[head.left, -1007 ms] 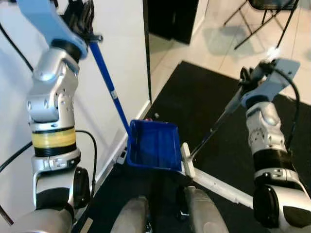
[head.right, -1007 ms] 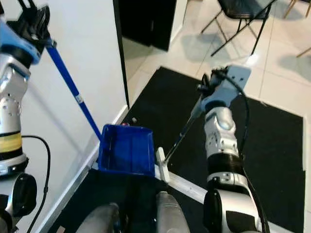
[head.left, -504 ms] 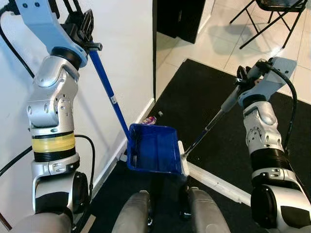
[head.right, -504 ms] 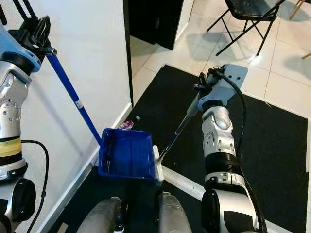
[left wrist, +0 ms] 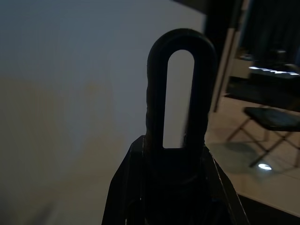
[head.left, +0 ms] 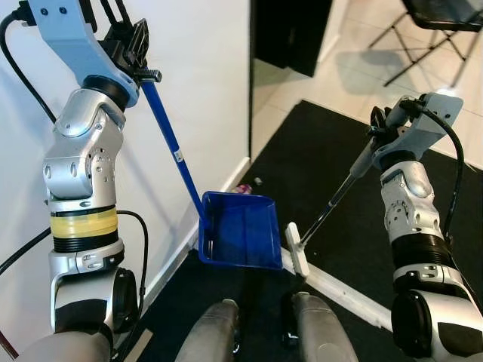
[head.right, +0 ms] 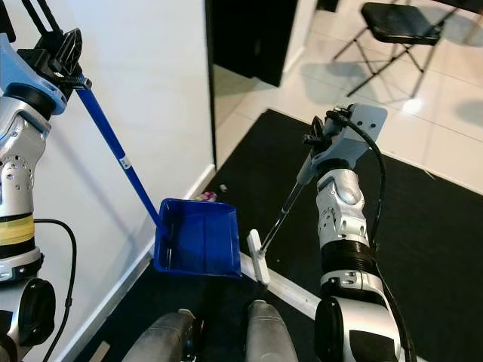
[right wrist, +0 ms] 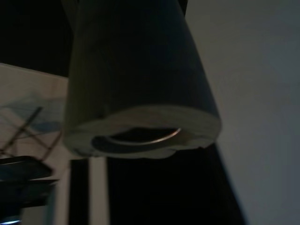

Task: Sweep floor

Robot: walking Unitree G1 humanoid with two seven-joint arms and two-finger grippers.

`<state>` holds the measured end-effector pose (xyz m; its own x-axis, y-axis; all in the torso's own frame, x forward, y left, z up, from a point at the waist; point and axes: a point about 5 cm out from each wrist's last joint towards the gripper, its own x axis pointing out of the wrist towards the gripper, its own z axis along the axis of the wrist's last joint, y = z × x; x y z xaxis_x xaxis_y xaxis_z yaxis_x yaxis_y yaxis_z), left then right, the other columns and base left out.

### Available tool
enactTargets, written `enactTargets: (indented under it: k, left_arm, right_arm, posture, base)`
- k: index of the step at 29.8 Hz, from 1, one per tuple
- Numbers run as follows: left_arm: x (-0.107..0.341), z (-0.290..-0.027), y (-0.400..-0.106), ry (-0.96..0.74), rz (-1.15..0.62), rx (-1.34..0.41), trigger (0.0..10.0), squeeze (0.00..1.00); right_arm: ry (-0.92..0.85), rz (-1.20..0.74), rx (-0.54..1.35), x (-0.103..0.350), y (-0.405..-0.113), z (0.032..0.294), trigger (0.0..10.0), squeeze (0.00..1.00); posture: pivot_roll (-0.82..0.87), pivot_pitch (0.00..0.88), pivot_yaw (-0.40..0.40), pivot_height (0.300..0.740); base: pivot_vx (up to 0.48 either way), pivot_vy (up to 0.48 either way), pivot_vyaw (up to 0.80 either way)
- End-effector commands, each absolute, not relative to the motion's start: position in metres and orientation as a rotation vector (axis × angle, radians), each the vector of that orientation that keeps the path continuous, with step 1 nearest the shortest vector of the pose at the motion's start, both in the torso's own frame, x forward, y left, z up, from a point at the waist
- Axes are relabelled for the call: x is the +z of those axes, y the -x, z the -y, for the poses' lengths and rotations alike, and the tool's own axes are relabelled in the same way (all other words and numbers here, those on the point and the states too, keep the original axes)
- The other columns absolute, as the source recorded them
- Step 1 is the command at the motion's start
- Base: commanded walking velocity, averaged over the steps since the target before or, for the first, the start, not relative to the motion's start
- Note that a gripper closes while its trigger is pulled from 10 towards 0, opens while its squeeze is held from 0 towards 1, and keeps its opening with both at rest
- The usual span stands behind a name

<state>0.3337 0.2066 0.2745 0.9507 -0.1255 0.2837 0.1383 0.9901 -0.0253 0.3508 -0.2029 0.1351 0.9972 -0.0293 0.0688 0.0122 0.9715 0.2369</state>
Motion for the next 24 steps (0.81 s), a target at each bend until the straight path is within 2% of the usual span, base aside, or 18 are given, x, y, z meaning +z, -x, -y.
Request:
enactTargets:
  k: [1,24]
  left_arm:
    - [0.2801,-0.2049,-0.33,0.037,0.314,-0.141,10.0,0.0]
    - [0.2786,-0.2053,-0.3311,0.03,0.299,-0.136,10.0,0.0]
  right_arm:
    - [-0.234,0.102,-0.001,0.1423,-0.3516,0.1997,10.0,0.0]
    - [-0.246,0.106,0.044,0.1425,-0.3505,0.1942,10.0,0.0]
  posture:
    - [0.02,0.078,0.006,0.74]
    - [0.02,0.08,0.008,0.74]
  base:
    - [0.0,0.0,0.8]
    - [0.0,0.0,0.8]
